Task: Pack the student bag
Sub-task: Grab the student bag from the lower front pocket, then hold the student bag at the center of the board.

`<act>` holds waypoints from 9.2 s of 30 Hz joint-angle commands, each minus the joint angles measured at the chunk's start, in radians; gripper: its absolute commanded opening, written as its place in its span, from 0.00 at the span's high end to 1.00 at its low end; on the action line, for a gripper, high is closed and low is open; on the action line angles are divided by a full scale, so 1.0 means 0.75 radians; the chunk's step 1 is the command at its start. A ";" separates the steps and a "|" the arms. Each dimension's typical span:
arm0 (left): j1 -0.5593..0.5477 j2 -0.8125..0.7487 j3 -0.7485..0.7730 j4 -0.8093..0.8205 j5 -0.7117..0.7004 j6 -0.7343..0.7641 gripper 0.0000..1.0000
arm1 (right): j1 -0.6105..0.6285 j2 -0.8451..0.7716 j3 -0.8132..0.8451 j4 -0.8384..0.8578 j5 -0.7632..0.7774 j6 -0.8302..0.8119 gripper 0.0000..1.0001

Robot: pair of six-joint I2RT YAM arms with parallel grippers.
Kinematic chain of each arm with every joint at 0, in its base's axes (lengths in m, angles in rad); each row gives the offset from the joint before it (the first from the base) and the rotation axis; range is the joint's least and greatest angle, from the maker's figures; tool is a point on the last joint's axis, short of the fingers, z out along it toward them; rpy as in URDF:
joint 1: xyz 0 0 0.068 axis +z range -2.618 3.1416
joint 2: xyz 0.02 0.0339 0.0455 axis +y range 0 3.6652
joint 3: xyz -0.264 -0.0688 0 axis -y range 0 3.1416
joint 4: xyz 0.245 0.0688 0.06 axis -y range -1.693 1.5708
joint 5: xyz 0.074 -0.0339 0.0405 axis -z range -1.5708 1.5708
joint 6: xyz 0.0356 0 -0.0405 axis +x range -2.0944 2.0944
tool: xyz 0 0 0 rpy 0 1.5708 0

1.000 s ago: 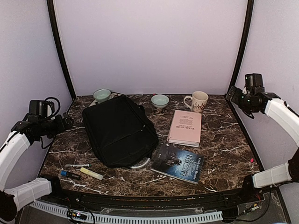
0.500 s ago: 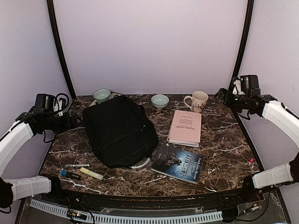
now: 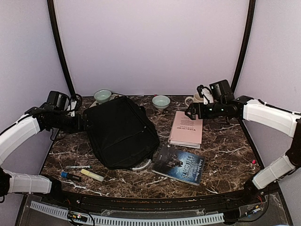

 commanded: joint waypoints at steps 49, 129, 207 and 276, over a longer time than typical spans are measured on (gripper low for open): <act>-0.292 0.230 0.305 -0.150 -0.170 -0.158 0.25 | 0.431 0.558 0.330 0.215 -0.034 -0.348 0.12; -0.655 1.521 1.631 -0.503 -0.247 -0.450 0.40 | 0.349 0.716 0.123 0.508 -0.267 -0.121 0.39; -0.837 1.164 1.058 0.014 -0.464 -0.381 1.00 | 0.389 0.201 0.024 0.186 -0.033 0.085 0.37; -0.831 0.902 0.849 0.168 -0.340 -0.368 1.00 | 0.171 0.801 0.296 0.710 -1.032 0.405 0.50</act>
